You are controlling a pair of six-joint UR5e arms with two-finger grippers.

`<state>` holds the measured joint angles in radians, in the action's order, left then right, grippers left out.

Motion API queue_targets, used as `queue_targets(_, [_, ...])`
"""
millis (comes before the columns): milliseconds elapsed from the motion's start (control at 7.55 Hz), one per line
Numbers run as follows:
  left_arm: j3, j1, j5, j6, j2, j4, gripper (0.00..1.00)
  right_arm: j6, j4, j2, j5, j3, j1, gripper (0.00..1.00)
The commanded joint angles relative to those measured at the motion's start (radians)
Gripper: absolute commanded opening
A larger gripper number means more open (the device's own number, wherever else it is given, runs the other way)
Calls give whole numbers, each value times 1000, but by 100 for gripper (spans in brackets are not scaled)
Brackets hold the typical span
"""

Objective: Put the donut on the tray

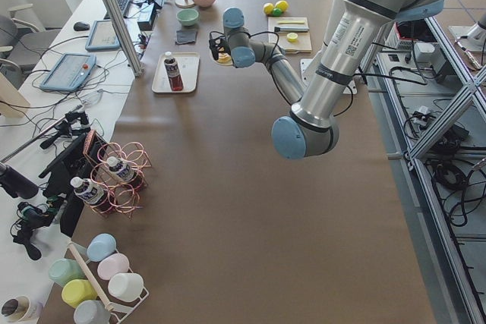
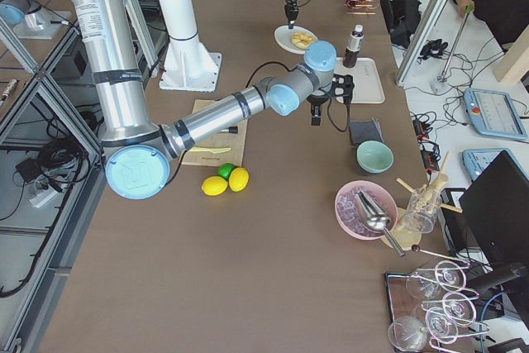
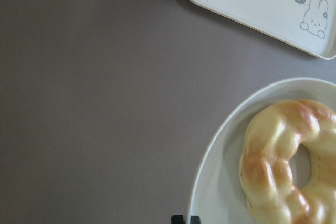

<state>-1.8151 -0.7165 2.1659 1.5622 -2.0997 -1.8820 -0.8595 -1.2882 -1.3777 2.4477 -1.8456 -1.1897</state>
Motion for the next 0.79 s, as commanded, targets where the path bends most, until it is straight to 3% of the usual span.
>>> queue_targets(0, [-15, 51, -61, 42, -14, 21, 0, -376, 55, 156, -163, -15, 221, 100])
queue_targets(265, [-21, 81, -119, 41, -68, 119, 0, -476, 47, 260, -197, 2, 359, 100])
queue_targets(662, [-27, 97, -153, 42, -69, 124, 0, -567, 44, 312, -280, 28, 470, 100])
